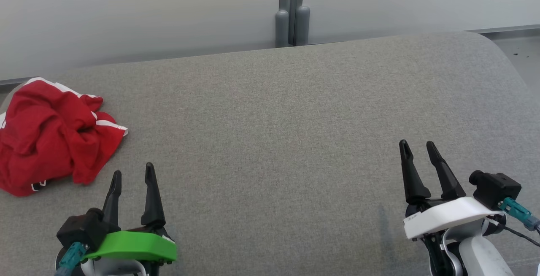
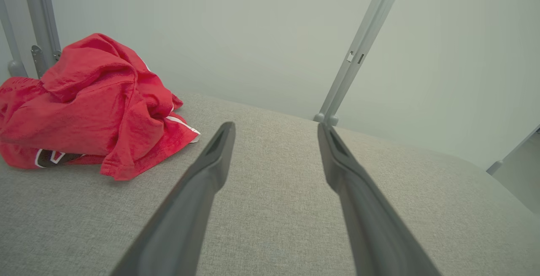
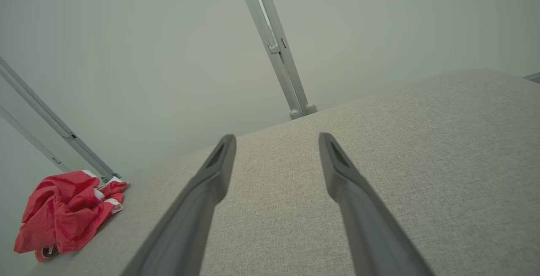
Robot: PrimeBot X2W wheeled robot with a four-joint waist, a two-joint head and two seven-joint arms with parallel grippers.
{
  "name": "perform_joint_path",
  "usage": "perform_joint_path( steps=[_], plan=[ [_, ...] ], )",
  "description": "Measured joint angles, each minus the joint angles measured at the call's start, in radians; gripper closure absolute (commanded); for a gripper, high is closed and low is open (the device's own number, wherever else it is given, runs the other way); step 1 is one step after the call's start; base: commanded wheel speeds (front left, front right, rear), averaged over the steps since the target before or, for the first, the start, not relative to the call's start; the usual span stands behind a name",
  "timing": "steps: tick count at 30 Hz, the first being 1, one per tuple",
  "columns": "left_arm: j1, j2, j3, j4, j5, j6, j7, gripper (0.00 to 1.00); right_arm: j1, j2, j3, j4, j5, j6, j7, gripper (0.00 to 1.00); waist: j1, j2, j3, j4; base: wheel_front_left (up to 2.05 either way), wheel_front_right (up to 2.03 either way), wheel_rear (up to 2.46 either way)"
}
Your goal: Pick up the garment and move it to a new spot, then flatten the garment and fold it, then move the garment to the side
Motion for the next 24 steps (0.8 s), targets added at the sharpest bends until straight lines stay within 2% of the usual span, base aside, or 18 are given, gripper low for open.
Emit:
perform_joint_path(
  steps=[24],
  plan=[
    [0.037, 0.001, 0.004, 0.021, 0.171, 0.018, -0.039, 0.00, 0.000, 0.029, 0.000, 0.034, -0.233, 0.000, -0.030, 0.00, 0.0000, 0.0001, -0.008, 0.002, 0.00, 0.00, 0.00]
  ],
)
